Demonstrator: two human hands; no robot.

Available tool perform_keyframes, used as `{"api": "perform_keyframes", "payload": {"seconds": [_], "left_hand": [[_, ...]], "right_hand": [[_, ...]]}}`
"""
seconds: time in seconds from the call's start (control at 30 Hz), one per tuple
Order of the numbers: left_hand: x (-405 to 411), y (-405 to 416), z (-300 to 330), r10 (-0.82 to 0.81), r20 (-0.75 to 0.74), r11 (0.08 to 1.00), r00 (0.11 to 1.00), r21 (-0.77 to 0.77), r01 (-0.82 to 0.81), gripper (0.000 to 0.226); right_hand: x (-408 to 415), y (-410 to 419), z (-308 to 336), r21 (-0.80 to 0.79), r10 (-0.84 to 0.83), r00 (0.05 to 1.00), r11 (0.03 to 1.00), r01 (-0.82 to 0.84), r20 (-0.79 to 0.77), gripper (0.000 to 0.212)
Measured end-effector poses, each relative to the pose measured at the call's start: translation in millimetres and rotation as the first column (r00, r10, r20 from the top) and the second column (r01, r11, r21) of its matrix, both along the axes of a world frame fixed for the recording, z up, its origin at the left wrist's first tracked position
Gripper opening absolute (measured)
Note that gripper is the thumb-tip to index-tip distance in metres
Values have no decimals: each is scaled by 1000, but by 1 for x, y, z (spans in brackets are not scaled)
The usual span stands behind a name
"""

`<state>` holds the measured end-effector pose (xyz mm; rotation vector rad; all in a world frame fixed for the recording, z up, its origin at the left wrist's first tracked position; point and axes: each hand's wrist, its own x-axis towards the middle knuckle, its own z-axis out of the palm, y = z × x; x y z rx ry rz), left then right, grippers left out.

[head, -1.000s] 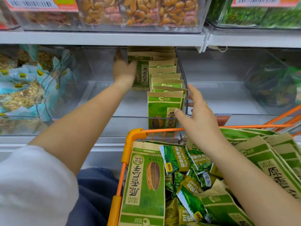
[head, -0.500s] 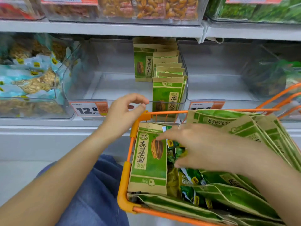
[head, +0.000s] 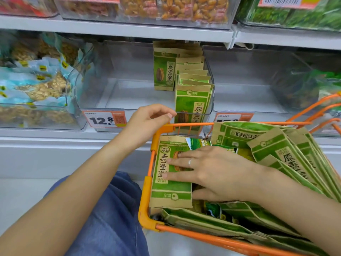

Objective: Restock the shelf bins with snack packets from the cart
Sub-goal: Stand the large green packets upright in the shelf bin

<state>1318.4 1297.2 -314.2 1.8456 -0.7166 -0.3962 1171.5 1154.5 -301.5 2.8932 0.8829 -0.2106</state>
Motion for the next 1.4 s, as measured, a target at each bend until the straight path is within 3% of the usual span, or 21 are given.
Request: {"api": "perform_keyframes", "payload": {"seconds": [0.17, 0.23, 0.3, 0.37, 0.43, 0.53, 0.67, 0.73, 0.8, 0.87, 0.9, 0.97, 1.0, 1.07, 1.2, 1.3, 1.4], "left_hand": [[-1, 4, 5, -39, -77, 998, 996, -61, 34, 17], [-1, 5, 8, -67, -123, 992, 990, -116, 52, 17], [-4, 5, 13, -140, -260, 970, 955, -229, 80, 24], [-6, 7, 15, -228, -373, 935, 899, -341, 95, 41], [-8, 7, 14, -300, -378, 894, 876, -433, 119, 48], [-10, 6, 11, -330, -363, 895, 871, -412, 168, 59], [-15, 2, 11, -234, -393, 927, 889, -365, 83, 31], [-15, 1, 10, -143, -355, 909, 924, -417, -19, 29], [-13, 0, 11, 48, -248, 881, 967, -446, -158, 23], [-13, -1, 9, 208, -117, 856, 971, -459, -238, 20], [-14, -2, 10, 231, -73, 854, 970, -463, -238, 18], [-17, -4, 10, 138, -33, 864, 990, -485, -136, 32], [-18, -3, 9, 64, -33, 859, 997, -507, -72, 47], [-18, 1, 8, -19, -28, 852, 999, -523, 2, 63], [-15, 4, 5, -17, 144, 901, 989, -427, 78, 48], [-16, 3, 5, 3, 174, 896, 985, -437, 74, 41], [-11, 3, 7, 216, 194, 856, 957, -508, -90, 39]], "right_hand": [[2, -9, 6, 195, 24, 983, 979, -60, 183, 42], [7, -6, 13, 321, -51, 963, 946, -38, 266, 36], [14, -5, 24, 531, -209, 950, 846, 56, 233, 28], [24, -11, 35, 738, -398, 910, 648, 189, 117, 17], [35, -18, 42, 887, -540, 839, 355, 296, -64, 24], [45, -22, 46, 913, -525, 762, -78, 400, -379, 22], [50, -19, 40, 834, -475, 686, -326, 445, -552, 9], [49, -16, 41, 878, -623, 618, -344, 333, -479, 27], [46, -10, 46, 927, -693, 616, -271, 259, -374, 39], [42, 1, 49, 920, -568, 732, -140, 365, -377, 50], [42, 9, 49, 895, -484, 778, -27, 445, -401, 61], [45, 22, 45, 847, -364, 821, 136, 514, -440, 82], [47, 26, 44, 850, -335, 830, 133, 509, -445, 89], [53, 26, 43, 877, -332, 833, 36, 479, -442, 85], [61, 4, 40, 845, -350, 770, -166, 509, -533, 43], [62, -8, 36, 713, -231, 675, -279, 644, -701, 39], [62, -19, 38, 633, -71, 655, -358, 687, -752, 42]]}}
